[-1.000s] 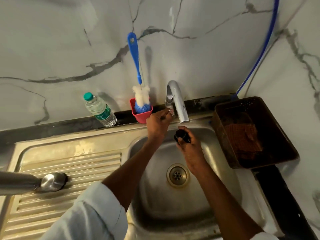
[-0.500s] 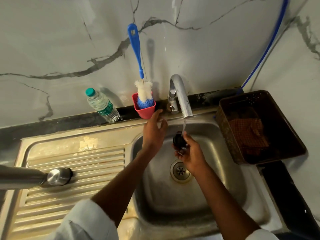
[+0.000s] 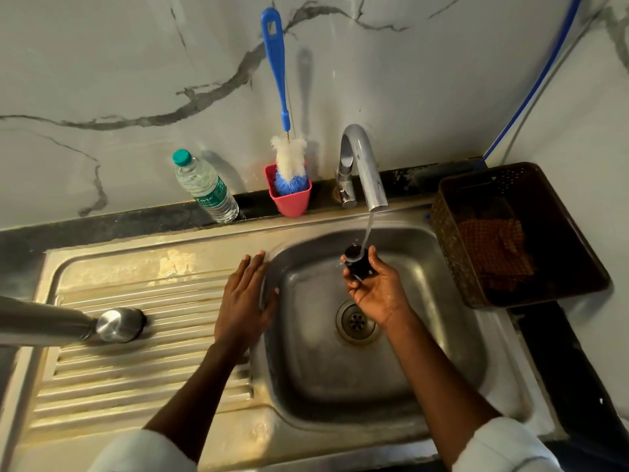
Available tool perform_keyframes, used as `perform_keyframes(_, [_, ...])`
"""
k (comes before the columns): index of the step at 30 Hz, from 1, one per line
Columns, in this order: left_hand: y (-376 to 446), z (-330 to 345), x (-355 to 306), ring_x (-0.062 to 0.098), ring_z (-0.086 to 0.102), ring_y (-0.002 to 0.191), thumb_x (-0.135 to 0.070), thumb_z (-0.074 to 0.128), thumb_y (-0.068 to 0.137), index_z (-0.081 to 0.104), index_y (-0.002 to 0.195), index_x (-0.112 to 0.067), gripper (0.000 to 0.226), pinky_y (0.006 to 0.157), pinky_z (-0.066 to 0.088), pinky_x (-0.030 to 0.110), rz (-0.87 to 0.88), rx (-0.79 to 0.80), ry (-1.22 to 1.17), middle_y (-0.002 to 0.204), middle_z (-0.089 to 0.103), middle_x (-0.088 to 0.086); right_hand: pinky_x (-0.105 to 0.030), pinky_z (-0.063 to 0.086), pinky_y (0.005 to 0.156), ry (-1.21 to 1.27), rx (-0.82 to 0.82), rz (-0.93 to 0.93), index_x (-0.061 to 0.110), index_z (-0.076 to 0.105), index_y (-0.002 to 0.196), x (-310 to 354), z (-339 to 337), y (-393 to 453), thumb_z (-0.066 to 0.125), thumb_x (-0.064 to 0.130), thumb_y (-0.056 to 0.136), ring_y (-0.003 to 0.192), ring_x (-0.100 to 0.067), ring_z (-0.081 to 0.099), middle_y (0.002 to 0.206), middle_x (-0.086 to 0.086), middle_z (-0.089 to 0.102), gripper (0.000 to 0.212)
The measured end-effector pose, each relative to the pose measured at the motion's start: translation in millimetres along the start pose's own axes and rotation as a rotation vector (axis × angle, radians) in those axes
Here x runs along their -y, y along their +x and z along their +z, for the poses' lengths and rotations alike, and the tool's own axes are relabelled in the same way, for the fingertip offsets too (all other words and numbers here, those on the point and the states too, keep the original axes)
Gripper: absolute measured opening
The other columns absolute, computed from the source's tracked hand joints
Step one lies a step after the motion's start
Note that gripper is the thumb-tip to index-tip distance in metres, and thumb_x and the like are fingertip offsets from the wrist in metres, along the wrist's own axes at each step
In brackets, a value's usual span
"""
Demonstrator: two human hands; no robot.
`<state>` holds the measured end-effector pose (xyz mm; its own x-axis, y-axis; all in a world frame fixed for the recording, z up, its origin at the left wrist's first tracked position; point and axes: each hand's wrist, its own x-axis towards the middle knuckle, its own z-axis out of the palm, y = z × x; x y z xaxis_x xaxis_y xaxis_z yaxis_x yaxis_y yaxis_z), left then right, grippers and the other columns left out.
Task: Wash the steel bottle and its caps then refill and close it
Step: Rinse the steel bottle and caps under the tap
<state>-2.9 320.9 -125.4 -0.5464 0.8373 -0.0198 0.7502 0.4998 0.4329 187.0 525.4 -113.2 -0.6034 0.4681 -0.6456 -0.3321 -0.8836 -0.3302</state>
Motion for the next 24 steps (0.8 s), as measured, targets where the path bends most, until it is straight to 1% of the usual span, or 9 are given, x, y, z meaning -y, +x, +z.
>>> perform_keyframes(2, [0, -2, 0, 0.018, 0.009, 0.163, -0.049, 0.05, 0.104, 0.031, 0.165, -0.023, 0.07, 0.131, 0.019, 0.049, 0.0, 0.005, -0.001, 0.175, 0.021, -0.004, -0.023, 0.044, 0.054, 0.052, 0.033, 0.01, 0.003, 0.059, 0.129, -1, 2, 4, 0.059, 0.045, 0.098, 0.077, -0.02, 0.063, 0.111, -0.018, 0.069, 0.052])
perform_keyframes(7, [-1, -2, 0, 0.016, 0.009, 0.163, -0.055, 0.045, 0.103, 0.033, 0.165, -0.026, 0.069, 0.13, 0.022, 0.052, -0.004, -0.003, -0.011, 0.174, 0.022, -0.006, -0.026, 0.044, 0.059, 0.048, 0.063, 0.078, 0.008, 0.068, 0.119, -3, 6, -1, 0.055, 0.05, 0.1, 0.082, -0.022, 0.064, 0.107, -0.016, 0.069, 0.048])
perform_keyframes(11, [0, -2, 0, 0.015, 0.009, 0.163, -0.055, 0.045, 0.104, 0.034, 0.164, -0.026, 0.068, 0.131, 0.021, 0.049, -0.013, -0.001, -0.002, 0.174, 0.022, -0.007, -0.029, 0.057, 0.062, 0.128, -0.022, 0.021, 0.017, 0.066, 0.127, 0, 10, 6, 0.057, 0.025, 0.102, 0.095, -0.035, 0.07, 0.12, -0.022, 0.066, 0.028])
perform_keyframes(12, [0, -2, 0, 0.014, 0.008, 0.163, -0.054, 0.046, 0.104, 0.034, 0.164, -0.027, 0.067, 0.131, 0.021, 0.048, -0.012, -0.003, -0.001, 0.174, 0.022, -0.008, -0.029, 0.058, 0.063, 0.007, -0.038, -0.043, 0.02, 0.063, 0.131, -1, 11, 9, 0.06, 0.016, 0.1, 0.096, -0.035, 0.07, 0.12, -0.02, 0.067, 0.032])
perform_keyframes(14, [0, -2, -1, 0.013, 0.009, 0.163, -0.054, 0.046, 0.104, 0.034, 0.164, -0.028, 0.067, 0.131, 0.02, 0.047, -0.009, -0.003, -0.005, 0.174, 0.022, -0.008, -0.028, 0.057, 0.065, -0.444, -0.11, -0.281, 0.021, 0.062, 0.13, -2, 10, 8, 0.073, 0.001, 0.087, 0.098, -0.027, 0.071, 0.121, -0.014, 0.069, 0.049])
perform_keyframes(16, [0, -3, -1, 0.013, 0.009, 0.163, -0.055, 0.045, 0.104, 0.033, 0.164, -0.029, 0.067, 0.131, 0.02, 0.047, -0.017, -0.005, -0.01, 0.174, 0.022, -0.009, -0.027, 0.059, 0.076, -0.807, -0.189, -0.524, 0.019, 0.064, 0.127, 0, 6, 8, 0.081, -0.009, 0.074, 0.101, -0.015, 0.07, 0.118, -0.007, 0.071, 0.062])
perform_keyframes(18, [-1, -2, 0, 0.014, 0.008, 0.163, -0.054, 0.046, 0.104, 0.032, 0.165, -0.029, 0.067, 0.131, 0.019, 0.047, -0.016, -0.003, -0.006, 0.174, 0.021, -0.009, -0.021, 0.057, 0.082, -0.888, -0.177, -0.619, 0.016, 0.065, 0.127, 5, 11, 6, 0.076, -0.015, 0.072, 0.1, -0.004, 0.068, 0.117, -0.002, 0.071, 0.065])
perform_keyframes(20, [-1, -1, 0, 0.013, 0.007, 0.163, -0.054, 0.047, 0.103, 0.032, 0.165, -0.029, 0.068, 0.131, 0.02, 0.049, -0.015, -0.001, 0.002, 0.174, 0.021, -0.009, -0.015, 0.054, 0.082, -0.928, -0.139, -0.65, 0.016, 0.065, 0.128, 5, 17, 7, 0.073, -0.015, 0.074, 0.1, -0.005, 0.068, 0.118, -0.001, 0.071, 0.064])
perform_keyframes(24, [0, -2, 0, 0.013, 0.007, 0.163, -0.057, 0.044, 0.1, 0.031, 0.165, -0.03, 0.071, 0.131, 0.019, 0.048, -0.023, 0.009, 0.0, 0.174, 0.02, -0.01, -0.018, 0.055, 0.088, -0.881, -0.101, -0.661, 0.019, 0.065, 0.128, 0, 6, -3, 0.078, -0.012, 0.075, 0.109, -0.006, 0.069, 0.119, 0.002, 0.073, 0.063])
